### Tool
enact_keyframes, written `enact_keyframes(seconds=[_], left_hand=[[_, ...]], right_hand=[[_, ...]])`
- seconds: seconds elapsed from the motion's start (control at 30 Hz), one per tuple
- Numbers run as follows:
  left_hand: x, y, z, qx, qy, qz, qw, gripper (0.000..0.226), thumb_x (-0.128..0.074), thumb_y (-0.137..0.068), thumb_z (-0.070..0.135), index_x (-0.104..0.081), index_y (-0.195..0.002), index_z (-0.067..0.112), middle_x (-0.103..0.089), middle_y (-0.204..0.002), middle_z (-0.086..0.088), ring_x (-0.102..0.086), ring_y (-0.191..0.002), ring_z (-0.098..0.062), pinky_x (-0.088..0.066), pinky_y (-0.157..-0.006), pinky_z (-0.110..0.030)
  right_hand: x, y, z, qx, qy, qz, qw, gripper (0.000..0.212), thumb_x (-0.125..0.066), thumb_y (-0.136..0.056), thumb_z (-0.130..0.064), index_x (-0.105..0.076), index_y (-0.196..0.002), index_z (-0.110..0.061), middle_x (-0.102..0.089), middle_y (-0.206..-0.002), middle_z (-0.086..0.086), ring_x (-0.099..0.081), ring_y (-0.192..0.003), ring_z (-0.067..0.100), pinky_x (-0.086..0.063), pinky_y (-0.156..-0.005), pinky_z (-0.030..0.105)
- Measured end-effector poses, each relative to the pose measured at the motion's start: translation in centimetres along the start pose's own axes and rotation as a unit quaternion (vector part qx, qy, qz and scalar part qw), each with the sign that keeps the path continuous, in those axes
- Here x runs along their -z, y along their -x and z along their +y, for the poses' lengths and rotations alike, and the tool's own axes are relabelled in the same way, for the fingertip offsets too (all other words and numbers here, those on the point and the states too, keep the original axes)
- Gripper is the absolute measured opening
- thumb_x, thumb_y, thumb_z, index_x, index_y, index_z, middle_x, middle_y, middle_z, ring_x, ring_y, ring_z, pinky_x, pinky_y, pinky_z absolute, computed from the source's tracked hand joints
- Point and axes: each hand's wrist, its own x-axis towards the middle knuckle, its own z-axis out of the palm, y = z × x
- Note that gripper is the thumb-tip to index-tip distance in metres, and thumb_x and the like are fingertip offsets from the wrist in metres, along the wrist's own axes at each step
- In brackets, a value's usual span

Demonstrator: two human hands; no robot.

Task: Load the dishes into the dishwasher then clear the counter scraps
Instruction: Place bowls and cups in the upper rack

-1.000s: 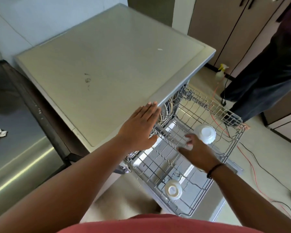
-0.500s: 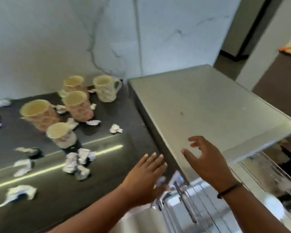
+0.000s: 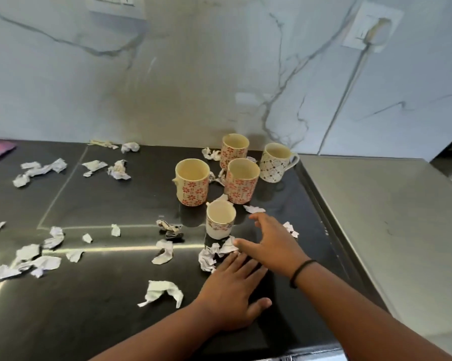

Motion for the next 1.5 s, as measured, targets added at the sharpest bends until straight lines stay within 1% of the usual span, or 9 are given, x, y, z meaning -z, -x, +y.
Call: enact_keyframes(seconds=[0.17, 0.3, 0.5, 0.73, 0.87, 1.03, 1.2, 1.37, 1.5], left_hand=[[-0.8, 0.1, -0.4, -0.007, 0.013, 0.025, 1.000, 0.064, -0.035, -0.089, 0.065, -0.049, -0.135, 0.024, -0.049, -0.141, 0.000, -0.037, -0.137, -0.024, -0.014, -0.116, -0.043], [-1.2, 0.0, -0.4, -0.006, 0.001, 0.042, 0.999, 0.059, -0.042, -0.085, 0.064, -0.057, -0.125, 0.025, -0.059, -0.129, 0.001, -0.050, -0.126, -0.023, -0.024, -0.111, -0.043], [-1.1, 0.0, -0.6, -0.011, 0.021, 0.048, 0.999, 0.067, -0.034, -0.089, 0.062, -0.042, -0.140, 0.019, -0.045, -0.145, -0.006, -0.031, -0.140, -0.028, -0.006, -0.117, -0.043], [-1.6, 0.1, -0.4, 0.004, 0.024, 0.028, 0.999, 0.064, -0.040, -0.084, 0.065, -0.056, -0.131, 0.024, -0.054, -0.138, -0.003, -0.046, -0.132, -0.024, -0.023, -0.115, -0.041], [-1.7, 0.1, -0.3, 0.012, 0.016, 0.017, 1.000, 0.065, -0.042, -0.083, 0.064, -0.057, -0.131, 0.023, -0.054, -0.138, -0.005, -0.046, -0.132, -0.026, -0.026, -0.115, -0.043], [-1.1, -1.4, 1.1, -0.010, -0.012, 0.007, 1.000, 0.059, -0.049, -0.080, 0.058, -0.067, -0.117, 0.017, -0.059, -0.131, -0.011, -0.048, -0.130, -0.032, -0.022, -0.107, -0.048], [-0.4, -4.9, 5.8, -0.082, -0.004, -0.021, 0.996, 0.057, -0.045, -0.082, 0.058, -0.066, -0.118, 0.020, -0.057, -0.133, -0.009, -0.045, -0.132, -0.030, -0.021, -0.107, -0.046], [-0.8, -9.6, 12.7, -0.198, 0.012, -0.079, 0.977, 0.069, -0.020, -0.092, 0.061, -0.026, -0.150, 0.023, -0.010, -0.160, -0.003, 0.005, -0.148, -0.023, 0.010, -0.118, -0.041], [-2.6, -14.2, 19.4, -0.273, -0.009, -0.085, 0.958, 0.068, -0.024, -0.088, 0.061, -0.045, -0.139, 0.022, -0.035, -0.152, -0.008, -0.024, -0.143, -0.031, -0.014, -0.117, -0.046]], right_hand=[[-2.2, -3.0, -2.5, -0.012, -0.016, -0.008, 1.000, 0.101, -0.073, -0.063, -0.063, -0.026, -0.144, -0.026, -0.039, -0.144, -0.001, -0.039, -0.131, 0.018, -0.039, -0.106, 0.041], [-3.2, -4.4, -2.9, -0.010, -0.034, 0.001, 0.999, 0.086, -0.077, -0.058, -0.062, -0.041, -0.129, -0.029, -0.052, -0.126, -0.006, -0.051, -0.114, 0.014, -0.047, -0.096, 0.039], [-3.8, -4.8, -3.3, -0.029, -0.091, -0.002, 0.995, 0.070, -0.080, -0.064, -0.052, -0.044, -0.120, -0.031, -0.058, -0.117, -0.009, -0.056, -0.105, 0.012, -0.049, -0.090, 0.036], [-1.1, -3.6, -2.7, -0.060, -0.219, 0.039, 0.973, 0.065, -0.087, -0.064, -0.034, -0.050, -0.117, -0.023, -0.063, -0.108, -0.007, -0.061, -0.098, 0.009, -0.051, -0.084, 0.028], [2.5, -1.1, -0.4, -0.130, -0.483, 0.020, 0.866, 0.076, -0.083, -0.054, -0.031, -0.053, -0.122, -0.012, -0.064, -0.118, 0.012, -0.066, -0.099, 0.021, -0.056, -0.073, 0.031], [7.5, 6.1, 5.6, -0.132, -0.688, 0.037, 0.713, 0.084, -0.091, -0.045, -0.027, -0.061, -0.122, -0.019, -0.066, -0.112, 0.016, -0.065, -0.093, 0.036, -0.056, -0.082, 0.043], [10.5, 16.2, 12.3, -0.151, -0.746, 0.143, 0.633, 0.078, -0.088, -0.055, -0.032, -0.058, -0.126, -0.016, -0.065, -0.104, 0.014, -0.065, -0.085, 0.031, -0.057, -0.062, 0.031], [11.6, 25.6, 18.4, -0.190, -0.756, 0.269, 0.565, 0.068, -0.071, -0.061, -0.054, -0.064, -0.116, -0.016, -0.066, -0.092, 0.011, -0.062, -0.070, 0.025, -0.053, -0.058, 0.030], [11.3, 32.7, 23.8, -0.213, -0.746, 0.387, 0.499, 0.064, -0.081, -0.053, -0.052, -0.070, -0.106, -0.017, -0.069, -0.095, 0.009, -0.069, -0.077, 0.021, -0.059, -0.064, 0.032]])
